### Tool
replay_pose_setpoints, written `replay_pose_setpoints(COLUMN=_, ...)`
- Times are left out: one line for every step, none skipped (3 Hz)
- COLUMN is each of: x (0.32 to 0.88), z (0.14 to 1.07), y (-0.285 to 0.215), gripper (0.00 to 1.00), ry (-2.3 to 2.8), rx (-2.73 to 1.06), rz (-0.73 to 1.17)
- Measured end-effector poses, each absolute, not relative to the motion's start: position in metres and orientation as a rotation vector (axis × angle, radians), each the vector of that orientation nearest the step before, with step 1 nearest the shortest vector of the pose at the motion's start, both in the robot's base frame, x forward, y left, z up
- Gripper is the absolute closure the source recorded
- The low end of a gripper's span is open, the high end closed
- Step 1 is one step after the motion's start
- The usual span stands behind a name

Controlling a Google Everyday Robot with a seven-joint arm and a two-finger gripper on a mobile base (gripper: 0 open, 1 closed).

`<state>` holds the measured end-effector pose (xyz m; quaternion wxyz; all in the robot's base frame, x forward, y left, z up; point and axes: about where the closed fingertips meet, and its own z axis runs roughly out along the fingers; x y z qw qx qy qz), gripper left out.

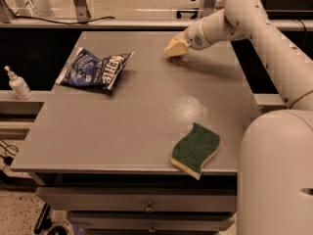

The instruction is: Move orange near sponge

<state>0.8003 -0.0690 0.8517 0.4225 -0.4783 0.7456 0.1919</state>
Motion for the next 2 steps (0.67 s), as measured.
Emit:
replay_pose_setpoints(x=0.7984, z=0.8582, y=-0.0681, gripper=0.89, ry=1.849, rx=-1.200, rz=0.487)
replay_pose_setpoints(x=0.7935, z=0.8639, y=-0.0670, gripper=1.00, ry=1.836, rx=-1.210, rz=0.496)
